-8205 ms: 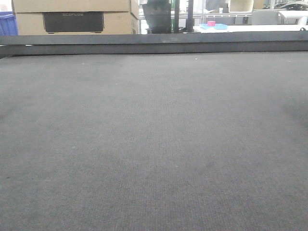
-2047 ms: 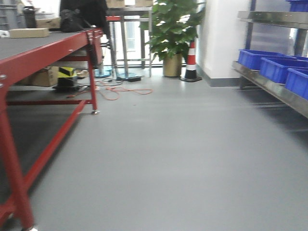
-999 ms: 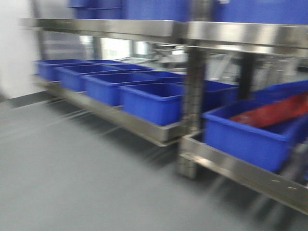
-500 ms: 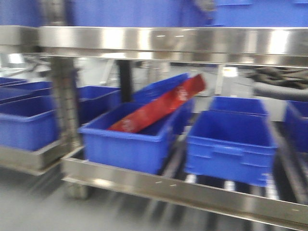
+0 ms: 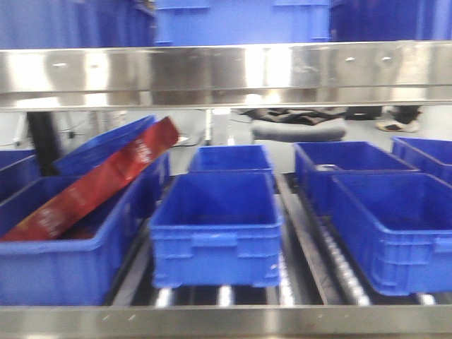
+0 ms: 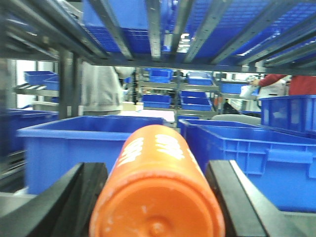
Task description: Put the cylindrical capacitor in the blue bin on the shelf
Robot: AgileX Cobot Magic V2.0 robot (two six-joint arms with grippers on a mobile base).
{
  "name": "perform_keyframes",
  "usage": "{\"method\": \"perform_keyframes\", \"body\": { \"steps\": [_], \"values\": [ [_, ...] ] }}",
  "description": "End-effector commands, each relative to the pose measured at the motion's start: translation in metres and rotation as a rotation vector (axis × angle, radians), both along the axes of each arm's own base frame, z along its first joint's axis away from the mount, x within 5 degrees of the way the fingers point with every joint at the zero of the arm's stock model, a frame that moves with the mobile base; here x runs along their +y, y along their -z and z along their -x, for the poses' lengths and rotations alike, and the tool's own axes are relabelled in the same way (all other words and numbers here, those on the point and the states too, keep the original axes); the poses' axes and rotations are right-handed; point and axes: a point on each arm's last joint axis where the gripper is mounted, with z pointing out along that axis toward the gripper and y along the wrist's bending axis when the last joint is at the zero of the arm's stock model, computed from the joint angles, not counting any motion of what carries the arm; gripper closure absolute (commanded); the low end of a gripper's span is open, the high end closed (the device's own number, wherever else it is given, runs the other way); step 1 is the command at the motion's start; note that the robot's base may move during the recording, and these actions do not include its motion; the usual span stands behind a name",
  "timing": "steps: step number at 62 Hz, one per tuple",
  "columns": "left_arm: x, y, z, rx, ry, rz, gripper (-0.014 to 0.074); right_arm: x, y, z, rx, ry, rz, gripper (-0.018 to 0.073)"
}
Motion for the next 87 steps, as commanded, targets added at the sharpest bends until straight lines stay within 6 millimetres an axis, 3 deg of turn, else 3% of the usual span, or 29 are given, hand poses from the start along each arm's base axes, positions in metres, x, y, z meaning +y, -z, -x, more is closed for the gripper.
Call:
{"method": "perform_keyframes", "body": {
  "steps": [1, 87],
  "values": [
    [0.0002, -0.0022, 0.0014, -0.023, -0.001, 0.01, 0.0707, -0.0005, -0.0033, 0.0008, -0.034, 0.005, -0.003, 0.0722],
    [0.0002, -0.0022, 0.0014, -0.023, -0.001, 0.01, 0.0707, -0.0005, -0.0033, 0.0008, -0.034, 0.005, -0.003, 0.0722]
  ]
}}
